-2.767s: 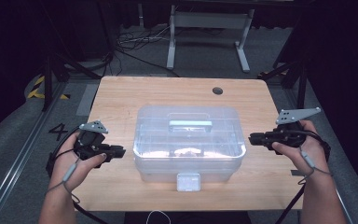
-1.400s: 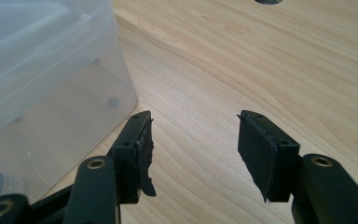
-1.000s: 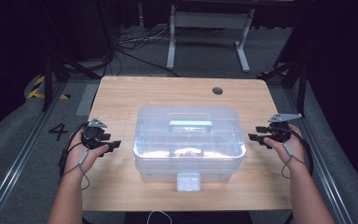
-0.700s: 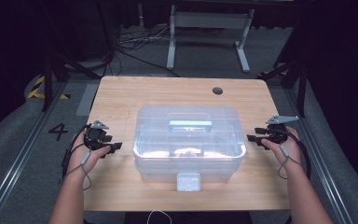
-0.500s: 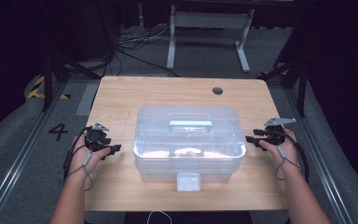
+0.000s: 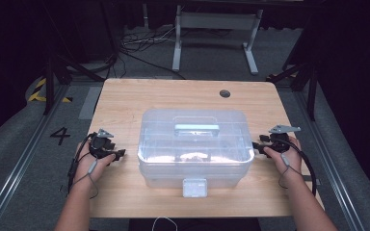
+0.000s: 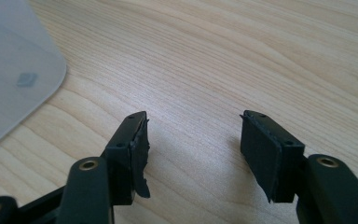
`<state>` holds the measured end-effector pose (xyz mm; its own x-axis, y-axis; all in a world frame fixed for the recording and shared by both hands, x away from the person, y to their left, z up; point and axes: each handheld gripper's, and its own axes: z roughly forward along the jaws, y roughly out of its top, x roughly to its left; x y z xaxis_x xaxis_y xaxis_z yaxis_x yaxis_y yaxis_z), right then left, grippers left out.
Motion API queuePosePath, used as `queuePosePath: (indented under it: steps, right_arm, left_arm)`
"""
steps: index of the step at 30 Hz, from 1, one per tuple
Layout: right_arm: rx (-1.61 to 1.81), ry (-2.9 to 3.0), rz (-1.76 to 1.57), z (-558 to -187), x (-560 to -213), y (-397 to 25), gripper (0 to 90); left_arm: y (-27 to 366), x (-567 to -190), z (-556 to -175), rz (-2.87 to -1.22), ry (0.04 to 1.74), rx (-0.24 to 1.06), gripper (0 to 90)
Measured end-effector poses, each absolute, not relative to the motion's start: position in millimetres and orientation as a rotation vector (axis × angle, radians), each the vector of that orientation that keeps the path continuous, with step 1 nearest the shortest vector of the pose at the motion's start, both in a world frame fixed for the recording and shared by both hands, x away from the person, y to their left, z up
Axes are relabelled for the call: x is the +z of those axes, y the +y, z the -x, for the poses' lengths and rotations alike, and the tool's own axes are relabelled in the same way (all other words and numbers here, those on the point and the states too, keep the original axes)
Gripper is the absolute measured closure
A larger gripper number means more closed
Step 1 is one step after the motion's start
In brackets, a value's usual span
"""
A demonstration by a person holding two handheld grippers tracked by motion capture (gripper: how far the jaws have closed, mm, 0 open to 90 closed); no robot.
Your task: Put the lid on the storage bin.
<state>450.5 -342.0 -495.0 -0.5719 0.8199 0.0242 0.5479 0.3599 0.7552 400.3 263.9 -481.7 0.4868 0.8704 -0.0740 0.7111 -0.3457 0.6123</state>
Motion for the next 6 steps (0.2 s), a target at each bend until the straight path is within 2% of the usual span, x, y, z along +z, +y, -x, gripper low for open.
queuePosePath:
  steps: [6]
  right_arm:
    - [1.061,2.244,-1.199,-450.1,-494.5,-341.4,42.5]
  left_arm:
    - [263.1,-481.1,-400.3,-2.166,1.297,0.354,44.1]
